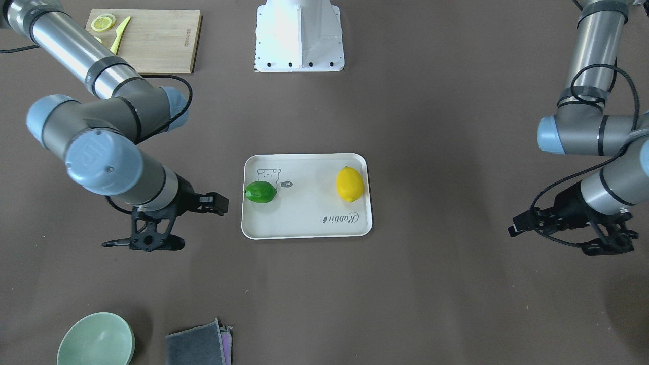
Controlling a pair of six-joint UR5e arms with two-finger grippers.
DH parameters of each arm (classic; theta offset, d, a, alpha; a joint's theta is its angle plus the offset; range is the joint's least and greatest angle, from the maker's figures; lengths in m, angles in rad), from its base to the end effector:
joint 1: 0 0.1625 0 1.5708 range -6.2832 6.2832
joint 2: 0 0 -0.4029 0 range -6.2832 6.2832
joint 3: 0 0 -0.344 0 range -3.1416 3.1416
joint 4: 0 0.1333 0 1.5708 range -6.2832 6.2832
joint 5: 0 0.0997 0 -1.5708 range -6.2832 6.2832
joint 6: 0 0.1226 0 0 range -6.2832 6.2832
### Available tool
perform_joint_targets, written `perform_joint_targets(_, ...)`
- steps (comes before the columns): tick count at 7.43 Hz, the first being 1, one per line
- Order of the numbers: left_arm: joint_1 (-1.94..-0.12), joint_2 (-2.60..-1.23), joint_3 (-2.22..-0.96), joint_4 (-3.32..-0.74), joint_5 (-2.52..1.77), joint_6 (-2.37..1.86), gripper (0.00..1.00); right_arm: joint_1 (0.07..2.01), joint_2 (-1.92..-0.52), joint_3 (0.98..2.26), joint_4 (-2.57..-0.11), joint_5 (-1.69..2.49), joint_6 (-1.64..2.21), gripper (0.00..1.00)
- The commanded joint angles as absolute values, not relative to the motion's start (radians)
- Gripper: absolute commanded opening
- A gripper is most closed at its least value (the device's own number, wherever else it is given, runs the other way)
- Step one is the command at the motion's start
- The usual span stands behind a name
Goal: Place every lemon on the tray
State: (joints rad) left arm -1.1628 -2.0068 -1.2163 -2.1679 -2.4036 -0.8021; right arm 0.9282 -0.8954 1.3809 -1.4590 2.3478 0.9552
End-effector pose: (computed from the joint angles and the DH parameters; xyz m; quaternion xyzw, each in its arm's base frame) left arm 0.2158 -0.6066 0.5013 0.0334 0.4868 -0.0368 0.8721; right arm -0.3743 -0.5789 0.3326 -0.0695 -0.4476 0.0276 0.8911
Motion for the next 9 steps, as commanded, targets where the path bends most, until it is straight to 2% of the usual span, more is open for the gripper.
perform_joint_targets(1, -1.274, -1.978, -1.224, -2.106, -2.456, -0.648, 0.97, 1.128, -0.945, 1.430, -1.466, 2.458, 0.943, 1.00)
perform_joint_targets(2, -1.316, -1.947, -1.223, -2.100, -2.456, -0.568, 0.96, 1.164, -1.027, 1.509, -1.468, 2.453, 0.925, 1.00)
perform_joint_targets(4, -1.428, -1.866, -1.220, -2.038, -2.442, -0.311, 0.95, 1.239, -1.142, 1.565, -1.471, 2.428, 0.762, 1.00)
perform_joint_targets(9, -1.672, -1.859, -1.224, -1.620, -2.404, 0.139, 0.96, 1.536, -1.463, 1.546, -1.544, 2.370, -0.082, 1.00)
